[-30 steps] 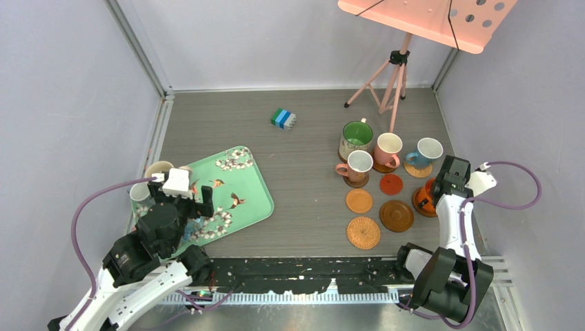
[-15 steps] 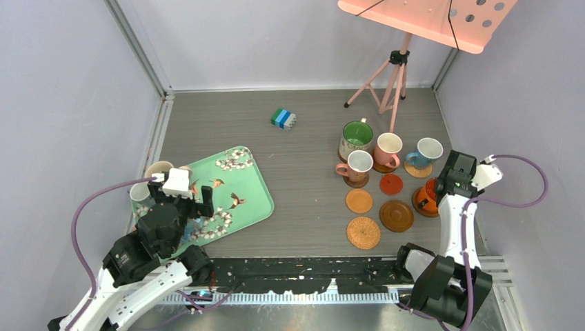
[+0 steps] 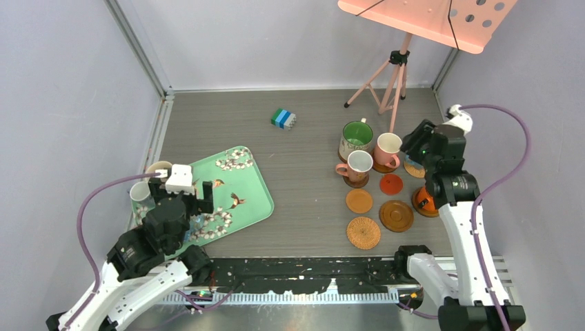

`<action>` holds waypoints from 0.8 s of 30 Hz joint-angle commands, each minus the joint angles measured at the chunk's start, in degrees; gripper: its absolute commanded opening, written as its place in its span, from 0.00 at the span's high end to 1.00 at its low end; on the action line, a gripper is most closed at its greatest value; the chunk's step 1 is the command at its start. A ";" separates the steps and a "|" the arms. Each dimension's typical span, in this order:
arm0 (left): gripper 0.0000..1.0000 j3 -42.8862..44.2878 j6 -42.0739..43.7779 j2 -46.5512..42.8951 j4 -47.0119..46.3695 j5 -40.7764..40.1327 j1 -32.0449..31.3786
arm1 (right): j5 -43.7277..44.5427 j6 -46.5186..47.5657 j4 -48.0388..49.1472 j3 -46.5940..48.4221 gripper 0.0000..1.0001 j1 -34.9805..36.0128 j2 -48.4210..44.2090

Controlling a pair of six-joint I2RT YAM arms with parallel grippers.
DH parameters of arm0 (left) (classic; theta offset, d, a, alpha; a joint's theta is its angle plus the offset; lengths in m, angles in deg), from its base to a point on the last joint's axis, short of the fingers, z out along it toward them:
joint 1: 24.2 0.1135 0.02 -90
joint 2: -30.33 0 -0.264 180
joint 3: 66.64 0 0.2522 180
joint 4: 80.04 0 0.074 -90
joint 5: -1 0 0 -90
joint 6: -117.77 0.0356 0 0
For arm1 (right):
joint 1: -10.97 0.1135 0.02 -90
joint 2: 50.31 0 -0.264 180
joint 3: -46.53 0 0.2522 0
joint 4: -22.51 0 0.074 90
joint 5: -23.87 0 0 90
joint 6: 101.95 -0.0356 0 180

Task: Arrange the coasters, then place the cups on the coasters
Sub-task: Place the cup on the coaster, then pick up the cup from the tray.

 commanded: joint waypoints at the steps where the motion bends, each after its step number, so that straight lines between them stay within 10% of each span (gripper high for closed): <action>1: 0.01 3.44 -4.32 5.19 1.93 -4.95 0.33 | -3.02 1.89 2.70 0.39 0.48 10.81 -3.28; 7: 0.02 8.17 -9.37 12.99 7.70 -5.26 5.79 | -2.66 2.54 -0.02 1.06 0.50 27.13 -3.52; 13: 0.02 9.63 -6.24 18.14 6.02 10.50 25.78 | -2.71 2.86 2.42 -3.30 0.50 39.65 -5.02; 24: 0.14 17.66 -5.88 37.68 3.98 24.38 45.73 | -5.50 6.24 4.22 -9.54 0.48 42.75 -8.92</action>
